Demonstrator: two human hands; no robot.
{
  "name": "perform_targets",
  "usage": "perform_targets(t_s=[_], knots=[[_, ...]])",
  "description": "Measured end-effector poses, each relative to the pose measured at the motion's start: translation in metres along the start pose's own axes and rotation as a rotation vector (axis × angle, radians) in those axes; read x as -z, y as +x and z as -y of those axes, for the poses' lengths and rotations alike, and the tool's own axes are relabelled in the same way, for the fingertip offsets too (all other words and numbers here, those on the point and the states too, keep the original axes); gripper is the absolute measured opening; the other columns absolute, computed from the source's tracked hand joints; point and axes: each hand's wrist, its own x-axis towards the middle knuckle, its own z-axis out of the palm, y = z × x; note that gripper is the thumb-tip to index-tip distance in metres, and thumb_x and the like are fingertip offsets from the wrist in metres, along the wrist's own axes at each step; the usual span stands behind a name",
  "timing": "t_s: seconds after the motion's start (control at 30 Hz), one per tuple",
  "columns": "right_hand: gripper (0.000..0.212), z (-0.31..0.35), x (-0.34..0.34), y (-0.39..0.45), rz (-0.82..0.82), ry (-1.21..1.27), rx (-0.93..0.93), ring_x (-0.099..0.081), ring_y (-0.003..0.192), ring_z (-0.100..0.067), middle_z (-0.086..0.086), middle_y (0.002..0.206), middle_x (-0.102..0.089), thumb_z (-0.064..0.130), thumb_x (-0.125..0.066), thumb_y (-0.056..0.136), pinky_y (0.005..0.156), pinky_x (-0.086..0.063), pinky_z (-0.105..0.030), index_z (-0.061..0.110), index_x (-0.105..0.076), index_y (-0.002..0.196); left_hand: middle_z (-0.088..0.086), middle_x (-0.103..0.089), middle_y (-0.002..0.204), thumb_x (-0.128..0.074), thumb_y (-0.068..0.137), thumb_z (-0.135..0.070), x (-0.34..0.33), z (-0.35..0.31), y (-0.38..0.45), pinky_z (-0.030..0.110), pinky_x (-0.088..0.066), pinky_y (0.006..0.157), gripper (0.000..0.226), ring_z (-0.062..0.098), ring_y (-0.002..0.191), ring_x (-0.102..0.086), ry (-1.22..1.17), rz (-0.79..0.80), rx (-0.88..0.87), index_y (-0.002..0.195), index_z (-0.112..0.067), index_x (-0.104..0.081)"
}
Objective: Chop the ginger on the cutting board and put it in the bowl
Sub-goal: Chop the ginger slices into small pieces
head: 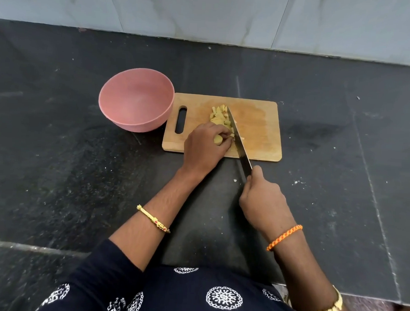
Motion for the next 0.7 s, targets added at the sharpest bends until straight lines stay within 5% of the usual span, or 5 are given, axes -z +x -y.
perform_targets(t_s=[0.1,0.43,0.57,0.7], knots=[[0.017,-0.010,0.003,-0.009,-0.004,0.071,0.008,-0.060,0.079,-0.040,-0.017,0.084,-0.058,0.030,-0.030,0.100,0.074,-0.052,-0.048,0.016,-0.038,0.096,-0.005,-0.070,0.089,-0.071,0.080,-0.024,0.004,0.001,0.000,0.035,-0.053,0.073,0.016,0.011,0.086,-0.061,-0.004,0.007,0.004,0.095,-0.019,-0.072],[0.020,-0.016,0.026,0.020,-0.133,0.178,0.037,-0.050,0.072,-0.036,-0.012,0.070,-0.052,0.024,-0.034,0.100,0.061,-0.031,-0.032,0.011,-0.038,0.085,-0.003,-0.072,0.097,-0.067,0.084,-0.022,0.020,0.004,0.009,0.032,-0.053,0.086,0.023,0.009,0.094,-0.064,-0.038,0.071,0.019,0.106,-0.016,-0.071],[0.019,-0.012,0.021,0.027,-0.128,0.165,-0.006,-0.053,0.077,-0.038,-0.013,0.074,-0.052,0.024,-0.033,0.100,0.065,-0.040,-0.036,0.009,-0.042,0.092,-0.006,-0.067,0.090,-0.076,0.076,-0.022,0.020,0.012,0.009,0.032,-0.051,0.086,0.032,0.008,0.092,-0.060,-0.076,-0.013,0.061,0.107,-0.017,-0.068],[0.015,-0.001,0.009,0.024,-0.126,0.150,0.004,-0.056,0.079,-0.043,-0.020,0.082,-0.056,0.026,-0.032,0.100,0.071,-0.049,-0.043,0.015,-0.039,0.093,-0.004,-0.055,0.106,-0.076,0.074,-0.034,0.017,0.018,0.011,0.025,-0.042,0.079,0.063,0.007,0.096,-0.049,-0.049,-0.059,0.219,0.128,-0.015,-0.050]])
